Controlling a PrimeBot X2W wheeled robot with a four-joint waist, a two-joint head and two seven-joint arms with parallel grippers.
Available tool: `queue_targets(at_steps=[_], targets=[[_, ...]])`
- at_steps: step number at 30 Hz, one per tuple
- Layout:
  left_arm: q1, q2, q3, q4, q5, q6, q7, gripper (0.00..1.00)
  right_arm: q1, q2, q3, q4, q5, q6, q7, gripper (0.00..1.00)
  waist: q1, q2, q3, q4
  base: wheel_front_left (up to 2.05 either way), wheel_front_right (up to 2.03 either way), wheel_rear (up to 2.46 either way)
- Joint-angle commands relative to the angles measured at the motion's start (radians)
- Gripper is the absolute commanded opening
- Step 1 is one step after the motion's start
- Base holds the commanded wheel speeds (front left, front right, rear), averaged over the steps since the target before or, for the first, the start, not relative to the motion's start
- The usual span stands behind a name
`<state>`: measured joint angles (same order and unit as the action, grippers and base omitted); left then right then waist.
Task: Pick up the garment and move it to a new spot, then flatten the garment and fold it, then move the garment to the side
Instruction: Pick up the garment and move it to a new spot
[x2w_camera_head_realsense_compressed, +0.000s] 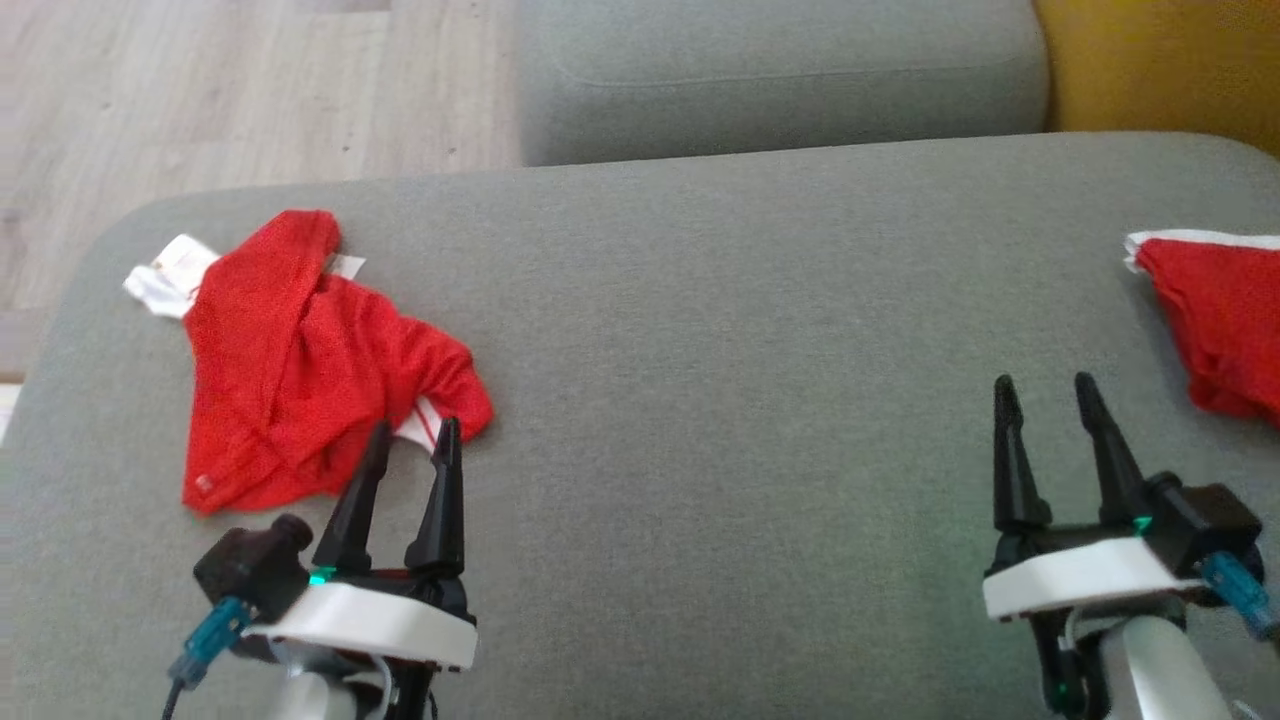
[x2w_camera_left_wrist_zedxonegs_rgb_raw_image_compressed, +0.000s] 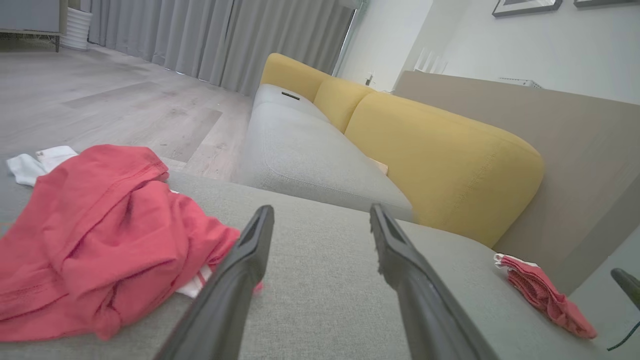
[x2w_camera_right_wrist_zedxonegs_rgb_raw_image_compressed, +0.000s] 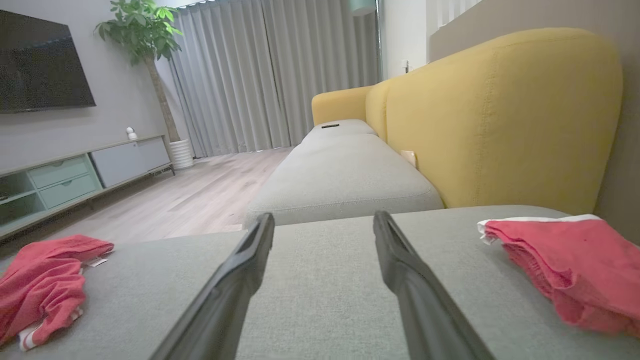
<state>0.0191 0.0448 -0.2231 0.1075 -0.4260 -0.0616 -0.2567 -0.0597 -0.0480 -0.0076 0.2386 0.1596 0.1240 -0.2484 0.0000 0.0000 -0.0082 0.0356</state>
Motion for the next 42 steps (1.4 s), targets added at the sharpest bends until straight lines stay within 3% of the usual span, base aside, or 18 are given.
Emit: queue_targets(at_steps=[1, 14, 22, 32, 42], targets=[[-0.045, 0.005, 0.030, -0.031, 0.002, -0.004, -0.005, 1.00, -0.010, -0.002, 0.035, -0.030, 0.010, 0.007, -0.013, 1.00, 0.0000, 0.0000, 0.001, 0.027, 0.00, 0.00, 0.00], [-0.045, 0.005, 0.088, -0.008, 0.031, 0.008, -0.005, 1.00, 0.011, -0.002, 0.116, 0.003, 0.045, 0.007, -0.013, 1.00, 0.0000, 0.0000, -0.021, 0.278, 0.00, 0.00, 0.00], [-0.035, 0.005, 0.126, 0.008, 0.048, 0.001, -0.005, 1.00, 0.007, -0.002, 0.168, 0.031, 0.073, 0.007, -0.013, 1.00, 0.0000, 0.0000, -0.032, 0.384, 0.00, 0.00, 0.00], [-0.046, 0.005, 0.139, 0.009, 0.057, -0.001, -0.005, 1.00, 0.000, -0.002, 0.175, 0.036, 0.067, 0.007, -0.013, 1.00, 0.0000, 0.0000, -0.008, 0.410, 0.00, 0.00, 0.00], [-0.194, 0.015, 0.187, 0.143, 0.109, -0.017, -0.005, 1.00, -0.071, -0.002, 0.150, 0.002, 0.006, 0.007, 0.006, 1.00, 0.0000, 0.0000, 0.144, 0.333, 0.00, 0.00, 0.00]])
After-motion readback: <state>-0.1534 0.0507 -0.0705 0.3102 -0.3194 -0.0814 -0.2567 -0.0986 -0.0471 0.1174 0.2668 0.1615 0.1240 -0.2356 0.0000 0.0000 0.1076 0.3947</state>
